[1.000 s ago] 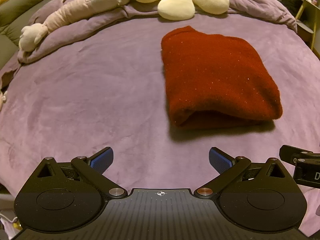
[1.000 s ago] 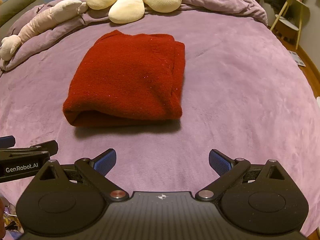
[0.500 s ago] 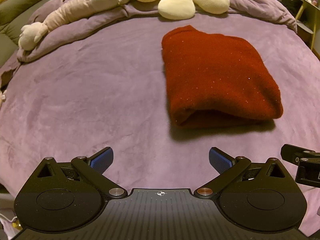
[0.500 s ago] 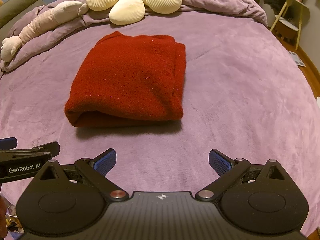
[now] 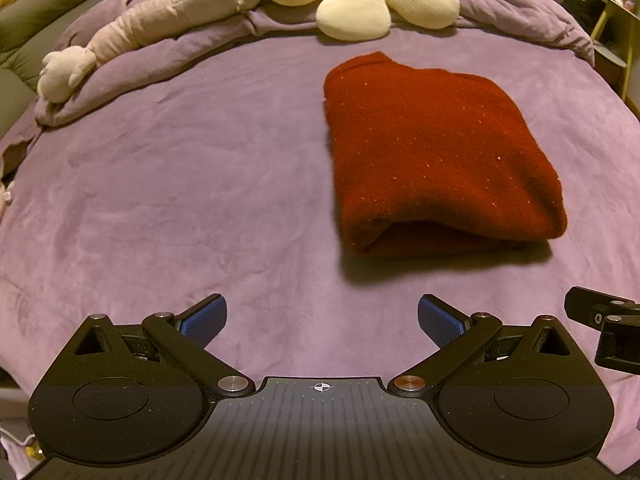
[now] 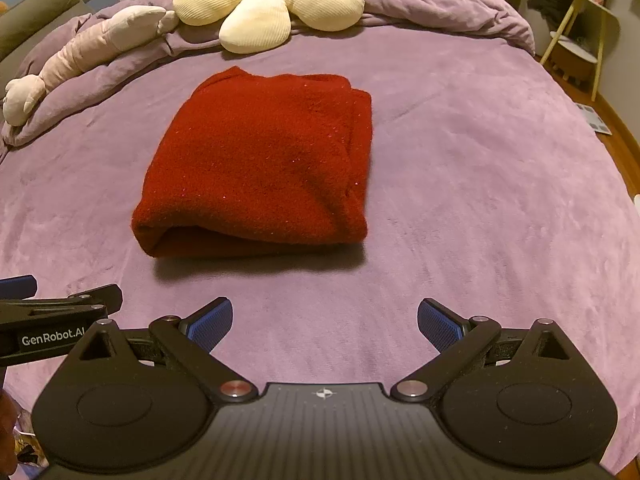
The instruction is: Fold small clothes
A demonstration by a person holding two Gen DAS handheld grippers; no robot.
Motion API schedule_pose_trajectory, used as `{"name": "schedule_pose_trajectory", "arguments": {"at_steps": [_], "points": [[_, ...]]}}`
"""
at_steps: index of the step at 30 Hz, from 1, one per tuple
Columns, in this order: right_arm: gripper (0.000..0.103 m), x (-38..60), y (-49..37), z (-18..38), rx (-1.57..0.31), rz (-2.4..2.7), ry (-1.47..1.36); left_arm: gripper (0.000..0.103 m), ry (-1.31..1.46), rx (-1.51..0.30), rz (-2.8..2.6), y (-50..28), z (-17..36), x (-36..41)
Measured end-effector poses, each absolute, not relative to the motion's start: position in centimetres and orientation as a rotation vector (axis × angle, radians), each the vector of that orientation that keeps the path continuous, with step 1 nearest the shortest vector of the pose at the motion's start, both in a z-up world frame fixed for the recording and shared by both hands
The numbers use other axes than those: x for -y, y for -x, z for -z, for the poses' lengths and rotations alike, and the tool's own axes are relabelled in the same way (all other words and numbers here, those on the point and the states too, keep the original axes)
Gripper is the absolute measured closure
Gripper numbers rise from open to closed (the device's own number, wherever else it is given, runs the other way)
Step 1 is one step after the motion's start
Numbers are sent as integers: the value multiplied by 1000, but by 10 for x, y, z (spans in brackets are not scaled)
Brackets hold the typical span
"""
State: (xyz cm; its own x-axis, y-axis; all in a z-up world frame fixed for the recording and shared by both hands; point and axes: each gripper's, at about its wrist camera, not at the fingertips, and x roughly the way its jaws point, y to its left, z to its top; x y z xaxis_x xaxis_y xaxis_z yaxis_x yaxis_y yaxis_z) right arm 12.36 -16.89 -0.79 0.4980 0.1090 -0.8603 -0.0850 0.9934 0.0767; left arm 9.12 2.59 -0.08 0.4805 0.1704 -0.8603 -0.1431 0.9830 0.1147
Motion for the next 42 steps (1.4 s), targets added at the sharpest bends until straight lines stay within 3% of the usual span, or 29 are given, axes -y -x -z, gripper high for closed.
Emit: {"name": "schedule_pose_trajectory", "arguments": {"at_steps": [42], "points": [[4, 172, -123, 4, -1038, -109, -28, 0, -42, -1054, -163, -96, 2, -19]]}}
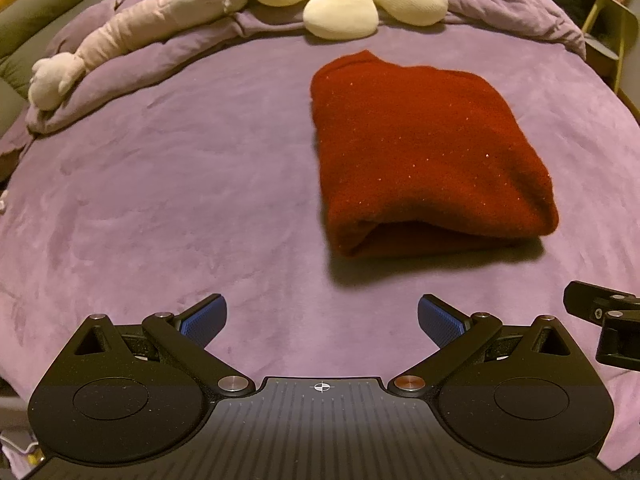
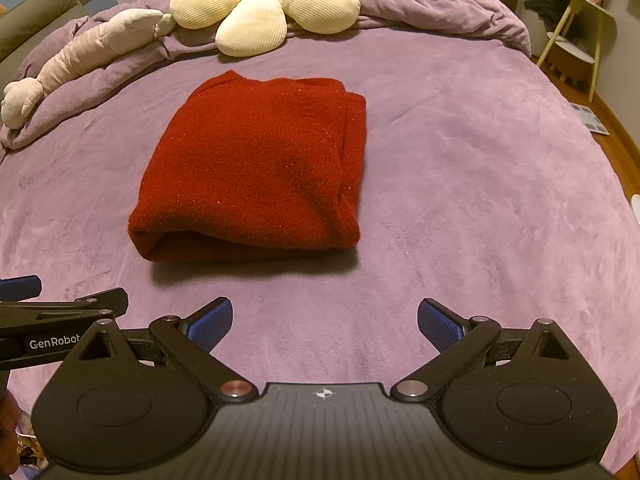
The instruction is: Fold small clothes
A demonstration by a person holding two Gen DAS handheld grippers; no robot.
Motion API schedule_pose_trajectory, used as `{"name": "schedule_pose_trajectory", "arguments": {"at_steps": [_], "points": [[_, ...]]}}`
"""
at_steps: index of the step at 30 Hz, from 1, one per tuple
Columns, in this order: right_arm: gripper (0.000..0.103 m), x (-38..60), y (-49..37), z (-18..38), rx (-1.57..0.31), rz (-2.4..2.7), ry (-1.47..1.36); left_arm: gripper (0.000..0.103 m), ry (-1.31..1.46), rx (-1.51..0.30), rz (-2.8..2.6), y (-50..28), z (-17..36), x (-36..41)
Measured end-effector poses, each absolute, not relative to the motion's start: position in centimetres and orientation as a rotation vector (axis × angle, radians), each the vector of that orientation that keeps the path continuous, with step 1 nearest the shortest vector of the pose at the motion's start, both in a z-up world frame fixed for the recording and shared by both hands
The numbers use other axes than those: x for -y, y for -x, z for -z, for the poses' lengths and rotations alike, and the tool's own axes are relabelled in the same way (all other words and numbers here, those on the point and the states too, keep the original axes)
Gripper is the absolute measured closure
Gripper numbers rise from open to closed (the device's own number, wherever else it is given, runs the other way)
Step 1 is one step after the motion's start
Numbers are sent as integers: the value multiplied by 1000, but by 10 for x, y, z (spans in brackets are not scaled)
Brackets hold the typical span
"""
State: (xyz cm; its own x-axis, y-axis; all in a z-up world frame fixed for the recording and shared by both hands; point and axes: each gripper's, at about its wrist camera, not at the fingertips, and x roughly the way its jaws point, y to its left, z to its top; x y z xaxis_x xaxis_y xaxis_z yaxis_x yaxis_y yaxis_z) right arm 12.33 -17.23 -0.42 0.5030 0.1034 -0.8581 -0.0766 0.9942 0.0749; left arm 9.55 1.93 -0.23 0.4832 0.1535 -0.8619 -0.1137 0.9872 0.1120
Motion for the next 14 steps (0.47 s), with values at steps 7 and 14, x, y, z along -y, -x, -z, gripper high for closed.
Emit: {"name": "schedule_pose_trajectory", "arguments": {"at_steps": [7, 14], "points": [[4, 173, -123, 4, -1037, -106, -25, 0, -59, -1064, -174, -95, 4, -19], [4, 173, -122, 4, -1034, -105, -25, 0, -50, -1072, -156, -94, 4, -20]]}}
